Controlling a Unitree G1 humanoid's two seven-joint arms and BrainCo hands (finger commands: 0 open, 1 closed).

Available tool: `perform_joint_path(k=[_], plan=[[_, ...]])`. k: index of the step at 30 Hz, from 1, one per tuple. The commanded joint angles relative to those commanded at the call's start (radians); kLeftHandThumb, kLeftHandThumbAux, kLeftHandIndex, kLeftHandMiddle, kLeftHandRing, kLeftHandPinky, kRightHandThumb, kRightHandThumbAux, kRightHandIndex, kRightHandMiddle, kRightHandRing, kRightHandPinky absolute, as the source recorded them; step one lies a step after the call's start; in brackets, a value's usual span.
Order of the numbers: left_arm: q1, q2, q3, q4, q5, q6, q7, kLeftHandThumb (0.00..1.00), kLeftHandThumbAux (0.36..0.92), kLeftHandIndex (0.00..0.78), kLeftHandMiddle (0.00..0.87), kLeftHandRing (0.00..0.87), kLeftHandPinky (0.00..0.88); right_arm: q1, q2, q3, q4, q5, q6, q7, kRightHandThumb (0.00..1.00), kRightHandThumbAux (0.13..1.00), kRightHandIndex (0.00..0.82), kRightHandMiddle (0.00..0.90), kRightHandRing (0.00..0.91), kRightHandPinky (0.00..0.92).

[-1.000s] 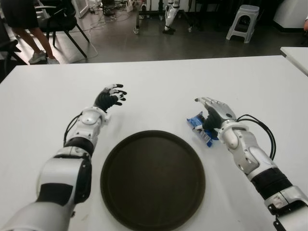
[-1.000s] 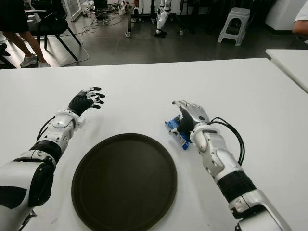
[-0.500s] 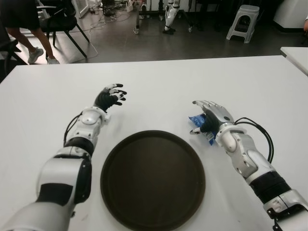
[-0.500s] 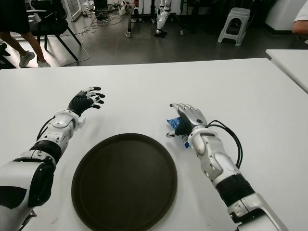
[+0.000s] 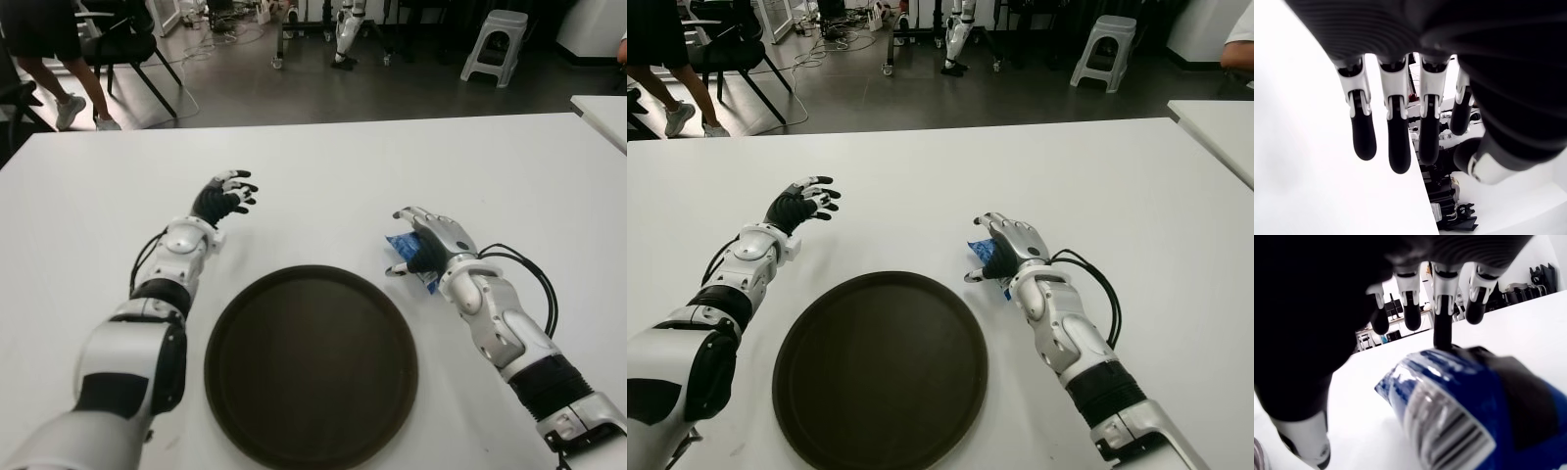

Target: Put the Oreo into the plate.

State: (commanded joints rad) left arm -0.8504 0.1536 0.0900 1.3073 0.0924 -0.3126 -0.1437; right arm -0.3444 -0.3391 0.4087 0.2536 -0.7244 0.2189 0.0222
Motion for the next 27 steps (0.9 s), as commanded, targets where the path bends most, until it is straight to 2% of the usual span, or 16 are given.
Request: perform_joint_path(k=[7,16,22,27], plan=[[0.001,0.000,0.000,-0.002,0.000,-0.003,0.001,0.071,0.677,0.233,0.349,0.366,0.378,0.013,0.003,-0.003,-0.028,0.000,0.022,0.017,0.000,0.759,0.080,0.114,0.115,0.092],[0.002,0.003,0.004,-0.005,-0.006,0.000,0.001,0.111,0.680,0.234,0.359,0.384,0.403,0.040,0.003,-0.003,-0.068,-0.005,0.040,0.018,0.000,0.785,0.101,0.134,0.141,0.127],[0.003,0.005,0.006,-0.006,-0.009,0.006,0.002,0.112,0.682,0.224,0.350,0.374,0.392,0.070,0.007,-0.011,-0.096,-0.005,0.054,0.011,0.000,0.797,0.098,0.136,0.143,0.125],[0.005,0.007,0.006,-0.007,-0.009,0.007,0.001,0.109,0.681,0.212,0.342,0.366,0.389,0.077,0.012,-0.017,-0.107,-0.007,0.070,0.013,0.000,0.789,0.096,0.138,0.153,0.133]])
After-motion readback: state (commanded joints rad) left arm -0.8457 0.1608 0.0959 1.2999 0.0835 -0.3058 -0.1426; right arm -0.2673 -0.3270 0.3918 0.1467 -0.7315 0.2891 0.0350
